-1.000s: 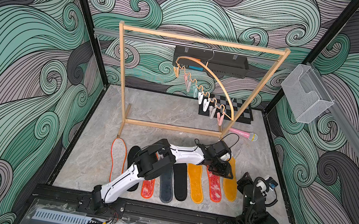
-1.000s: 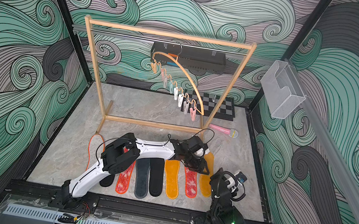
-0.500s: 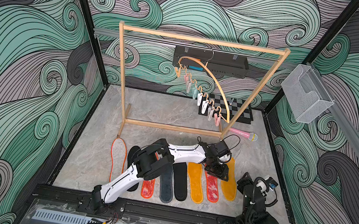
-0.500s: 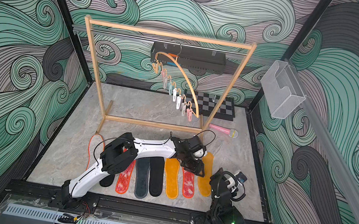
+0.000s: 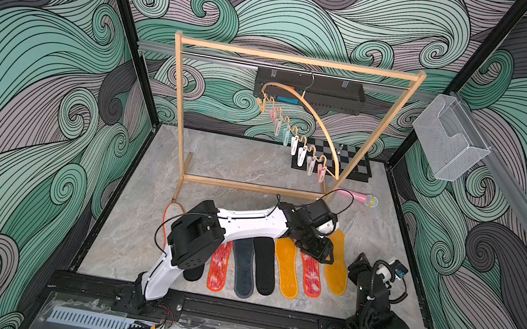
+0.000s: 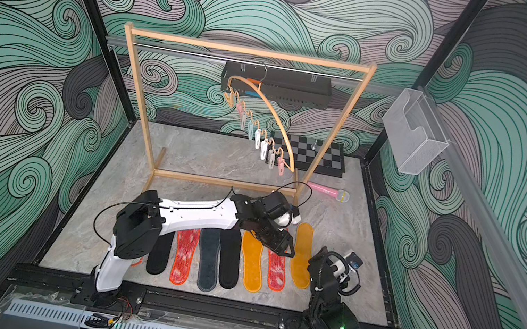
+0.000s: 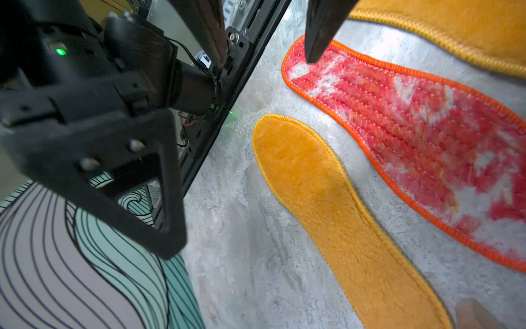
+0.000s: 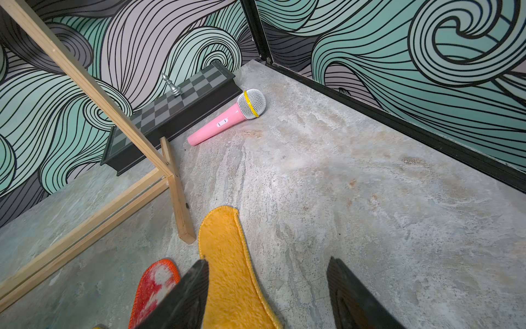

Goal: Take the shoe insoles off the hanger
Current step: Place the insole at the center of the board.

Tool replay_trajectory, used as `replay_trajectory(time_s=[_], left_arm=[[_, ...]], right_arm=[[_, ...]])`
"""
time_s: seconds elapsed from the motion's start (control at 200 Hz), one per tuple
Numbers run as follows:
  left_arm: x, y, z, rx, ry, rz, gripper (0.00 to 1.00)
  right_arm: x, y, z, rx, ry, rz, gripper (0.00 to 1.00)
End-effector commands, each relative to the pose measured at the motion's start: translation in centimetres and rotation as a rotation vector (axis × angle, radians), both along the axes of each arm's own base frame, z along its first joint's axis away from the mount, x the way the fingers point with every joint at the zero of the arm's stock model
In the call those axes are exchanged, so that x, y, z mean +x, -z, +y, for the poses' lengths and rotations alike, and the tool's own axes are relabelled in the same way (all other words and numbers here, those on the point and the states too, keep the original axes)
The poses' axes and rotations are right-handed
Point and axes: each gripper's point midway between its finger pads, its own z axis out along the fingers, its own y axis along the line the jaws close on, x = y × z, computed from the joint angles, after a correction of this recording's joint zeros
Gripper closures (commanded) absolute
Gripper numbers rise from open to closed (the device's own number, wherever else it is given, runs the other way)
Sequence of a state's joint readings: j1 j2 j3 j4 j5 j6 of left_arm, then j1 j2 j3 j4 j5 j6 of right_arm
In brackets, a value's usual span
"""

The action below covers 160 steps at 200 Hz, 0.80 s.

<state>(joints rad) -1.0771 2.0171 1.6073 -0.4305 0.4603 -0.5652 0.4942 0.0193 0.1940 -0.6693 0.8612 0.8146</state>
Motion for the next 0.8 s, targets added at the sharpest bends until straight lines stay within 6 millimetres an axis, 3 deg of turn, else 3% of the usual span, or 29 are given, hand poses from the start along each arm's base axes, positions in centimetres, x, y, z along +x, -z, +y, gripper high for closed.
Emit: replay_trajectory(time_s=[0.0, 0.155, 0.265, 0.365, 0.46, 0.605, 0.675, 0.796], left_arm=[[-1.7, -2.3, 1.8, -0.056, 0.033, -0.042, 0.54], [-3.0, -3.7, 7.1, -0.055, -0.018, -0.116, 0.54], [-2.1, -3.5, 13.1, 0.036, -0.158, -0.226, 0.54], [-1.4, -5.6, 18.3, 0.016, -0.279, -0.33, 0.54], [0.1, -7.6, 24.2, 0.014, -0.452, -0.475, 0.53], [2.2, -9.5, 35.1, 0.069, -0.805, -0.748, 0.51], [2.4, -10.2, 39.7, 0.064, -0.978, -0.869, 0.38], [1.9, -10.5, 45.6, 0.088, -1.201, -1.027, 0.2]], right_arm=[[-0.2, -0.2, -0.1, 0.008, 0.005, -0.006, 0.31], [0.2, -0.4, 0.5, 0.003, -0.033, -0.005, 0.31], [0.8, -0.7, 1.5, -0.022, -0.102, -0.008, 0.3], [1.4, -0.9, 2.8, -0.046, -0.187, -0.015, 0.29], [2.1, -1.5, 4.5, -0.064, -0.295, -0.037, 0.24], [3.4, -2.7, 7.3, -0.089, -0.44, -0.09, 0.2], [4.2, -2.7, 7.4, -0.105, -0.42, -0.08, 0.2], [6.0, -4.0, 8.2, -0.154, -0.431, -0.057, 0.19]])
